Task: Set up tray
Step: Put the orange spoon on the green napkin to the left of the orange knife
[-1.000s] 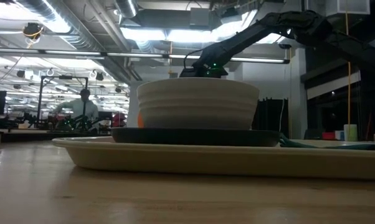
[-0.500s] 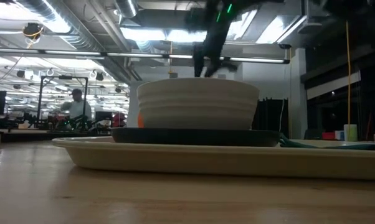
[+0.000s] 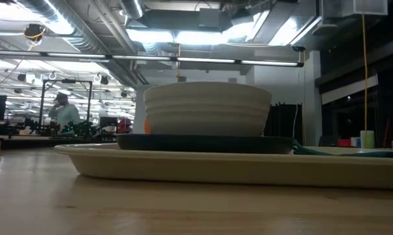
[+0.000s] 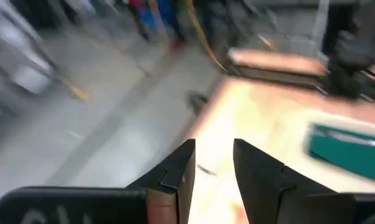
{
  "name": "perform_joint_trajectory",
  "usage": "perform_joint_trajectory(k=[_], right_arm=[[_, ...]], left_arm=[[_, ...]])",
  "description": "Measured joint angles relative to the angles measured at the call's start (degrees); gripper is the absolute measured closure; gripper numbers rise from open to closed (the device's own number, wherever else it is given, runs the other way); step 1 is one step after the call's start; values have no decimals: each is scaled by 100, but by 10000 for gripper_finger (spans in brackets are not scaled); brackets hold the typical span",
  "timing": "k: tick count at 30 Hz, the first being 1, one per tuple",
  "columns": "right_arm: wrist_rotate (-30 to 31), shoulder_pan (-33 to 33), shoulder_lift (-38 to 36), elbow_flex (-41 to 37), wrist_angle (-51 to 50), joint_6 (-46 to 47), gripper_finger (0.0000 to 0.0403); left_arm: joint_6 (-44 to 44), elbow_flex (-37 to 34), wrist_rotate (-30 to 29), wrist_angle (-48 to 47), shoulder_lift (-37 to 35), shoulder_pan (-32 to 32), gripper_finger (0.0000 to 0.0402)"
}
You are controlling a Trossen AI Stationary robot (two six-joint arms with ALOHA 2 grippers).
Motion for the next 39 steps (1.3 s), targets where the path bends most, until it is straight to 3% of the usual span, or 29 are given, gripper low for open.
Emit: perform_joint_trajectory(k=[3, 8, 12, 16, 22, 27, 32, 39], right_arm=[[128, 120, -238, 0, -219, -334, 309], [367, 221, -313, -2, -693, -911, 309], [376, 214, -310, -9, -877, -1202, 309], [539, 212, -289, -9, -852, -1579, 309], [916, 23, -287, -9, -761, -1797, 309], [909, -201, -287, -9, -816, -1976, 309], [911, -433, -287, -9, -852, -2272, 309], [732, -789, -287, -9, -916, -2734, 309]], left_arm=[[-242, -3, 1114, 224, 772, 626, 299], [-280, 1, 1595, 764, 1843, 1183, 299], [-473, 322, 2605, 743, 2686, 1485, 297], [-176, 797, 3064, 688, 3480, 1596, 276], [231, 1682, 3238, 58, 4496, 1690, 209], [271, 2312, 2957, -564, 5241, 1777, 162], [43, 2633, 2948, -940, 5840, 1753, 154], [-175, 2679, 2660, -943, 6102, 1597, 168]])
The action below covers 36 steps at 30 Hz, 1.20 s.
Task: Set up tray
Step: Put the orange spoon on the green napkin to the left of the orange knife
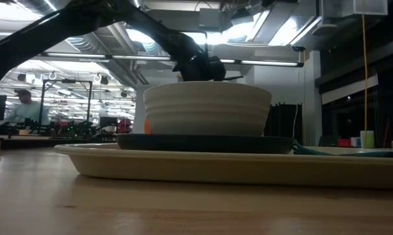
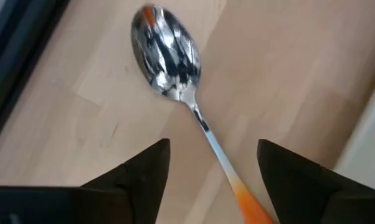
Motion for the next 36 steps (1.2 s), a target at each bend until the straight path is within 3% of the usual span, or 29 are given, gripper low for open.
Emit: perform_joint_trajectory(k=[16, 24, 32, 36], right_arm=[[-1051, -602, -13, 0, -153, -570, 308], [-1596, -636, -79, 0, -180, -655, 308], [-1682, -636, -152, 0, -236, -703, 308], [-1691, -644, -166, -39, -340, -638, 308]], left_arm=[[-596, 20, 239, -203, 304, -380, 187], [-809, 243, 242, -196, 323, -277, 213], [-900, 318, 487, -279, 311, -238, 223], [-827, 887, 488, -472, 304, -321, 231]])
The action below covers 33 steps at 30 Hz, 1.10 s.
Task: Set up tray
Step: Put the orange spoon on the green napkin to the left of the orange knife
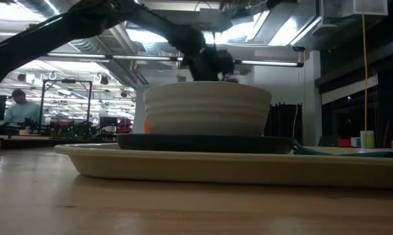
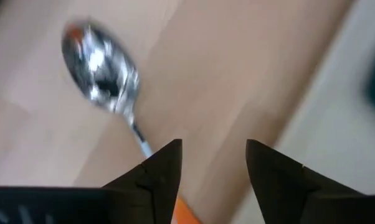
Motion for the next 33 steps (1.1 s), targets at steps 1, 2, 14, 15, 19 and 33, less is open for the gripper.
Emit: perform_joint_trajectory(k=[1, 2, 14, 15, 19, 33], right_arm=[[-16, -21, -8, -81, 36, 98, 308], [-83, -62, -11, -190, 94, 235, 308], [-562, -612, 9, -2900, 956, 1234, 308], [-562, -614, 16, -3163, 1198, 1086, 308], [-723, -611, 63, -4102, 2628, 887, 309], [-459, -645, 357, -4513, 7194, 3141, 308]], left_arm=[[34, 242, 3, -135, 0, -25, 235], [61, 517, 1, -268, -2, -60, 239], [260, 533, -2026, -712, -2638, -154, 294], [272, 533, -2256, -702, -2882, -154, 297], [304, 544, -3060, -699, -3711, -155, 306], [1624, 531, -3031, -1102, -4794, 295, 311]])
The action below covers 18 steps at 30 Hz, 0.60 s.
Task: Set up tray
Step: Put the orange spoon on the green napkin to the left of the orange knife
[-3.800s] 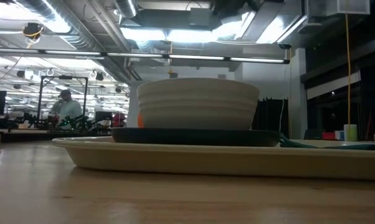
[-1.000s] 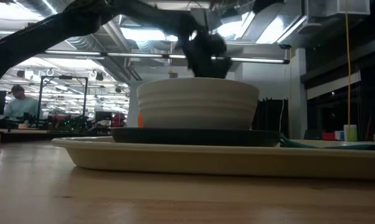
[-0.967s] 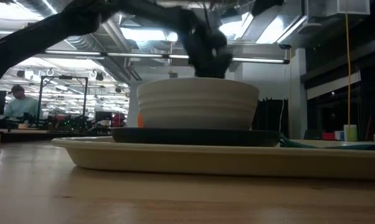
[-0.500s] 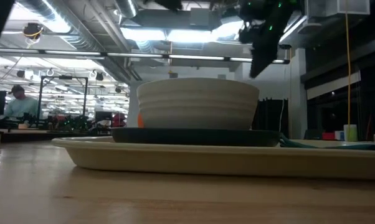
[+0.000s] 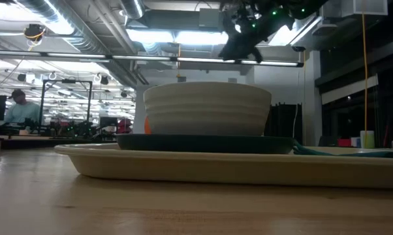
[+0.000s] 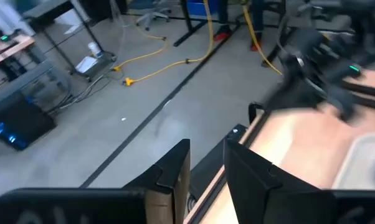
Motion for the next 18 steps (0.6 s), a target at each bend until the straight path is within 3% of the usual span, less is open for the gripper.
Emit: perform_joint_trajectory(k=[4, 9, 11, 15, 18], right_arm=[[1822, -50, -30, -3, -235, -211, 308], [2243, -73, -53, -3, -212, -196, 309], [1683, -266, -30, 2, -275, -180, 308], [-701, -1000, 241, 6, -860, -38, 307], [-1844, -1416, 528, -6, -1062, -278, 290]], left_arm=[[294, 0, 587, -144, -97, 306, 310], [666, 0, 1098, -139, -126, 570, 308], [769, 0, 1112, -138, -123, 663, 310], [843, 0, 1106, -118, -85, 808, 313], [810, 0, 1149, -117, -50, 872, 311]])
